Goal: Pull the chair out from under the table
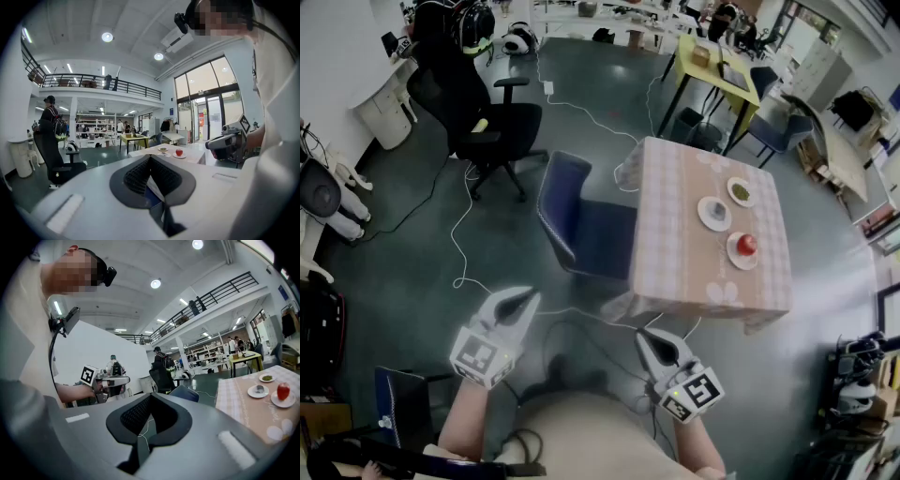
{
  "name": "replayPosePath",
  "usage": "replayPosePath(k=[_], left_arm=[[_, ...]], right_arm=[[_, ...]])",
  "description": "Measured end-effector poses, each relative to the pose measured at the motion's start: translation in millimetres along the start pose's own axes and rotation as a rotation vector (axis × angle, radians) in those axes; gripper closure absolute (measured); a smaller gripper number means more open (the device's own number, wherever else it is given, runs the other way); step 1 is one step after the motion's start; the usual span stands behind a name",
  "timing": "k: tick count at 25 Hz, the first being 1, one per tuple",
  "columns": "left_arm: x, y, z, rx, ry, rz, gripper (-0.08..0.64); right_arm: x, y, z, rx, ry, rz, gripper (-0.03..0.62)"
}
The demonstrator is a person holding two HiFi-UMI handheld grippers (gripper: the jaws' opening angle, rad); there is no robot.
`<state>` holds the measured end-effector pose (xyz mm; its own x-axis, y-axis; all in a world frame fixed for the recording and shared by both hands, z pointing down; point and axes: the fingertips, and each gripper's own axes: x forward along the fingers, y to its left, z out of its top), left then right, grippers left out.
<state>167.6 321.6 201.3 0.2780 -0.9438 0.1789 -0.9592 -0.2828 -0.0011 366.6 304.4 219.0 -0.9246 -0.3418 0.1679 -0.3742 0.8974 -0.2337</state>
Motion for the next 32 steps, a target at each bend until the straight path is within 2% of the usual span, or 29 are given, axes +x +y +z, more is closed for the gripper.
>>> replayPosePath(k=[15, 20, 24, 26, 28, 32], left_arm=[[13.9, 55.2, -1.6, -0.011, -0.034, -0.017, 0.565], [18.1, 73.7, -2.9, -0.012, -0.051, -0.045, 0.565], [26.7, 81.8, -4.7, -0.018, -0.013, -0.078, 0.565], [30.9, 88.2, -4.9, -0.009, -0.024, -0.089, 0.565], [31.0, 94.7, -3.9, 0.0, -0.042, -0.087, 0.565], [36.0, 104.2, -9.9, -0.019, -0.027, -0.051, 0.565]], right_arm=[[49.2, 7.4, 4.7, -0.01, 0.016, -0.02, 0.578], [66.2, 12.1, 2.2, -0.02, 0.026, -0.05, 0.578], [76.0, 9.9, 4.4, -0.008, 0.018, -0.072, 0.578], [79.9, 11.1, 5.0, -0.004, 0.016, -0.082, 0.578], [83.0, 13.9, 3.2, 0.007, 0.021, -0.078, 0.578], [87.5, 3.9, -3.9, 0.027, 0.036, -0.057, 0.578]])
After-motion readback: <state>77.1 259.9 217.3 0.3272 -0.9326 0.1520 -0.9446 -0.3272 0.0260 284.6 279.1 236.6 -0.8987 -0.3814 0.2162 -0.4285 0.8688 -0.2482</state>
